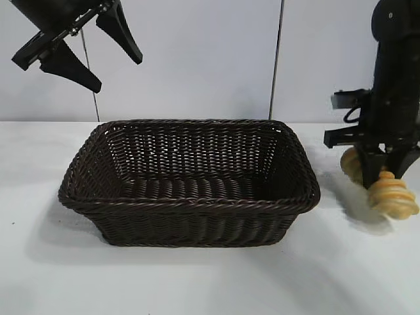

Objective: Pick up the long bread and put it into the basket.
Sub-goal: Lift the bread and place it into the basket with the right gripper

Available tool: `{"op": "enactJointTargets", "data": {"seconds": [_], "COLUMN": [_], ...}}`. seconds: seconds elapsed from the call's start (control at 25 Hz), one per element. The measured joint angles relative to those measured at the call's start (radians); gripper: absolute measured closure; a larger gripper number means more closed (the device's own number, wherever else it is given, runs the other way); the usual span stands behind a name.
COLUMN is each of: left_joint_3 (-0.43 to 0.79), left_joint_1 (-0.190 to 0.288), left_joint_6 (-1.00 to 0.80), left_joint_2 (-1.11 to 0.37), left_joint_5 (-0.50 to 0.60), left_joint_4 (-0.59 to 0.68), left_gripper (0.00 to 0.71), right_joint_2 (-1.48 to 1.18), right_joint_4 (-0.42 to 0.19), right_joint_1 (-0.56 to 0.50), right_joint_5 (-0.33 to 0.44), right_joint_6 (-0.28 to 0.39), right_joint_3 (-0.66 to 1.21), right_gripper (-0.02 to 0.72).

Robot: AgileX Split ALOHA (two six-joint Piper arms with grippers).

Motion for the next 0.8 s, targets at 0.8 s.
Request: {"op": "enactJointTargets", "data": {"seconds": [0.8], "left_joint_3": [0.000], "left_joint_1": [0.000], "left_joint_6": [0.000], "left_joint_2": [0.000], "left_joint_5": [0.012], "left_joint_4": [0.003], "left_gripper": [0.196], "right_joint_2": [-0.081], "right_joint_4": [0.049], "right_joint_1": [0.175], "right_joint_5": [0.019], "right_joint_6": [-0.008], "right_joint_3": [-0.074], "right_gripper": [0.503]}}
